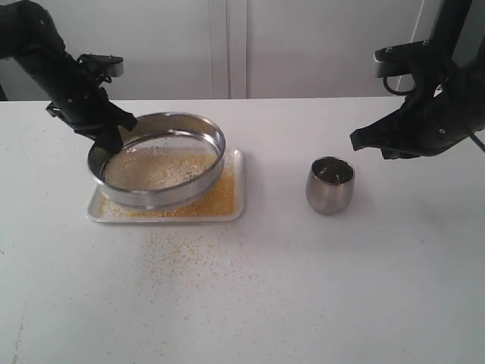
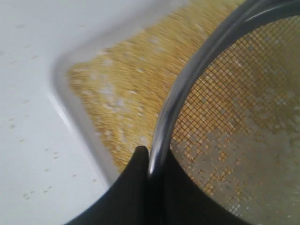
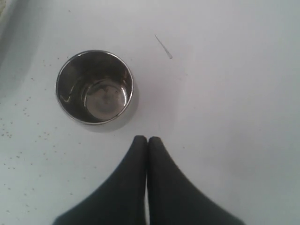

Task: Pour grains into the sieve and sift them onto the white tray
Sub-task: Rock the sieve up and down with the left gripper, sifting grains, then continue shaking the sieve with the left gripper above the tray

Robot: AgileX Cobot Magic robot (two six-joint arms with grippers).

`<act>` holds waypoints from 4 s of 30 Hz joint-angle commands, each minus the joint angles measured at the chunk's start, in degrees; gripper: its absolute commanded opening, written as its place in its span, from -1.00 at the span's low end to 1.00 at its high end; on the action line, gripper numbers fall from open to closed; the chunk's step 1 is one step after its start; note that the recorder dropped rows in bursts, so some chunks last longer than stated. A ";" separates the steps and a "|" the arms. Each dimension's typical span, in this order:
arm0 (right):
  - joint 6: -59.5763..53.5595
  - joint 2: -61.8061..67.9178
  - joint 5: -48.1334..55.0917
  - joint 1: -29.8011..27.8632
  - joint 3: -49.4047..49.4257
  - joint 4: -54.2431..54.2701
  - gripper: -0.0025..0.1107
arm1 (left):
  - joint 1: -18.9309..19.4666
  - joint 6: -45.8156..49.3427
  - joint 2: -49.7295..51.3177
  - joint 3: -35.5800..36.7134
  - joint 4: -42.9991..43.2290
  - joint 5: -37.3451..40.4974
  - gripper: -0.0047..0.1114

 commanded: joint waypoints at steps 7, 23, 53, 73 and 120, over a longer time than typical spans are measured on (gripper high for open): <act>0.35 -0.15 -0.73 -0.47 -0.29 -0.10 -0.96 | 0.82 -9.96 -0.94 -0.31 3.07 -2.97 -0.92; 0.35 -0.15 -0.73 -0.47 -0.29 -0.10 -0.96 | -0.28 19.48 -0.94 -0.31 -11.21 1.81 -0.92; 0.35 -0.15 -0.73 -0.47 -0.29 -0.10 -0.96 | 1.69 -11.62 -0.95 -0.23 -2.15 -1.88 -0.92; 0.35 -0.15 -0.60 -0.47 -0.29 -0.10 -0.96 | 0.46 17.47 -0.95 -0.23 -6.55 3.98 -0.92; 0.35 -0.15 -0.66 -0.47 -0.29 -0.10 -0.96 | 1.98 -8.41 -3.92 0.09 2.88 2.30 -0.92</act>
